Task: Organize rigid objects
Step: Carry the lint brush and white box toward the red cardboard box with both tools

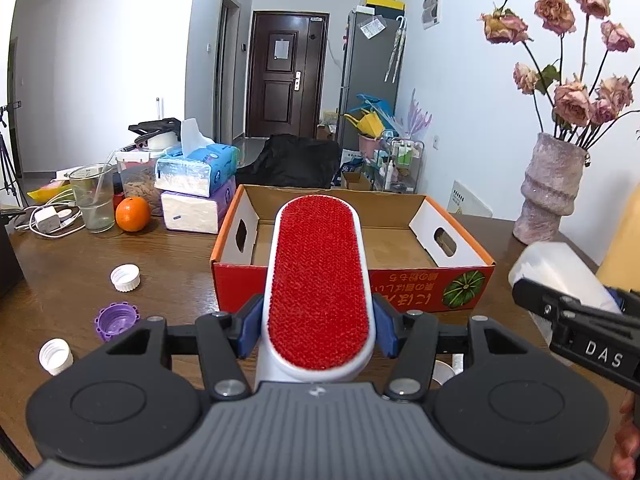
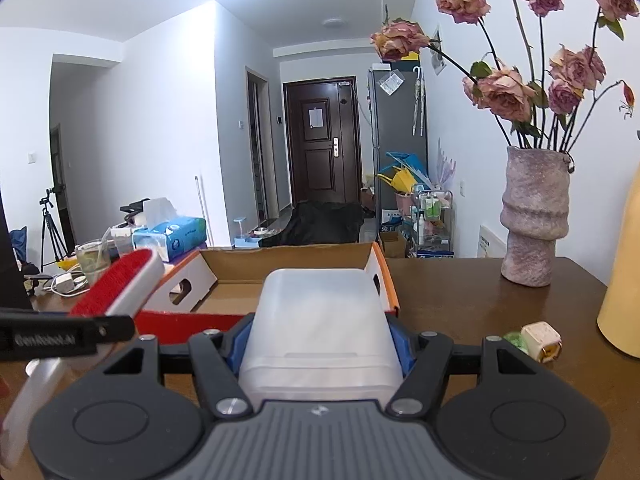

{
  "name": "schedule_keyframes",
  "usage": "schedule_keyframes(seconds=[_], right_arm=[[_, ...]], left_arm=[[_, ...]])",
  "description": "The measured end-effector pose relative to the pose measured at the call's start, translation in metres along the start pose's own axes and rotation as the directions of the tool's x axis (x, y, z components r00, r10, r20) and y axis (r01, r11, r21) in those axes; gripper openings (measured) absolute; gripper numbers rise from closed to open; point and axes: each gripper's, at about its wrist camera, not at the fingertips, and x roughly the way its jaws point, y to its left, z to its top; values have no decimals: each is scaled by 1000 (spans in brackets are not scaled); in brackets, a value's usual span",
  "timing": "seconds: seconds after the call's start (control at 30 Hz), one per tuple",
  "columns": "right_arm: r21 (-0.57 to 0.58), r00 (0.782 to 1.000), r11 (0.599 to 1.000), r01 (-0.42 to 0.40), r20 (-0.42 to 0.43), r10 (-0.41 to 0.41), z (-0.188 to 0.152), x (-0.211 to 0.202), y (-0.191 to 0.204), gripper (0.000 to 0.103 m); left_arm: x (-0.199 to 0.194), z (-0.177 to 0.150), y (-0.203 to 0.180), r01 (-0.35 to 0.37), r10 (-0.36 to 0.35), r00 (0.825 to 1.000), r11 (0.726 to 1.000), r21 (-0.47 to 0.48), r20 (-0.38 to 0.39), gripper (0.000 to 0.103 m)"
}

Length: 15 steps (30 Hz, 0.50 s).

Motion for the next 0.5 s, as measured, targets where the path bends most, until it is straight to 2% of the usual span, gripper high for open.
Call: schedule_keyframes(seconds=[0.5], right_arm=[[-8,1000,1000,10,-19,-10,20,49,6,65]], left_arm=[[40,26,-3,-41,42,999,999,-17,12,57]])
